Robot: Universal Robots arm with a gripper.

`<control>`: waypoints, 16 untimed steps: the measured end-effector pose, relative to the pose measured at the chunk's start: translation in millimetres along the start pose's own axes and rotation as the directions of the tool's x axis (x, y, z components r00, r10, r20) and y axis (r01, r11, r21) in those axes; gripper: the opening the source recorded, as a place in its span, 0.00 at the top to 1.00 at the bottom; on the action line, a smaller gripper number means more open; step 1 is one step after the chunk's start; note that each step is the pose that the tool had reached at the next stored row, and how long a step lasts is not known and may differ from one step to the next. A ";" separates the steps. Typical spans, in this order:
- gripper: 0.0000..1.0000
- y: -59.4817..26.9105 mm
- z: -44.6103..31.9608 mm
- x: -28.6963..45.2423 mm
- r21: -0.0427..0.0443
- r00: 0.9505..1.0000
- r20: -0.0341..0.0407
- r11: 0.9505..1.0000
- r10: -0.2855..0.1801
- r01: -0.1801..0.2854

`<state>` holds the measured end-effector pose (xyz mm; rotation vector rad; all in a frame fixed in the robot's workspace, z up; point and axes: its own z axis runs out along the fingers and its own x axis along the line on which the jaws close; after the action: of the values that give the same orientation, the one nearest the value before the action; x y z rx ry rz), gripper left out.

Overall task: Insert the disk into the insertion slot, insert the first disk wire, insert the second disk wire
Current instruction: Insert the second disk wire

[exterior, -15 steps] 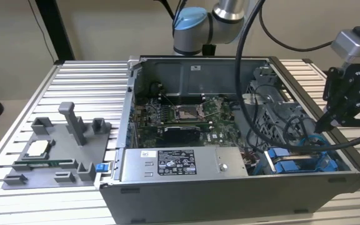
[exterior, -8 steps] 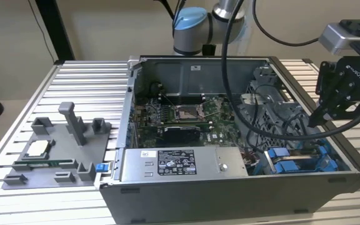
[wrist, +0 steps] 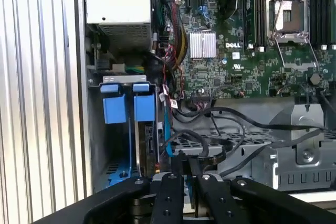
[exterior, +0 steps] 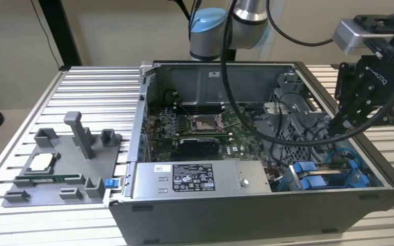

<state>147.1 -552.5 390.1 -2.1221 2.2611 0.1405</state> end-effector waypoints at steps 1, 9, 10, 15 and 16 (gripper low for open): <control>1.00 3.7 0.1 0.2 0.003 1.000 0.000 1.000 0.000 0.000; 1.00 26.8 2.6 2.6 0.071 1.000 0.001 0.997 -0.006 0.006; 1.00 29.1 3.1 3.1 0.081 1.000 0.002 0.997 -0.007 0.007; 1.00 36.1 5.5 4.9 0.116 1.000 0.003 0.993 -0.011 0.010; 1.00 36.1 5.5 4.9 0.117 1.000 0.003 0.993 -0.011 0.010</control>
<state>110.5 -554.6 385.6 -2.0729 2.1972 0.0112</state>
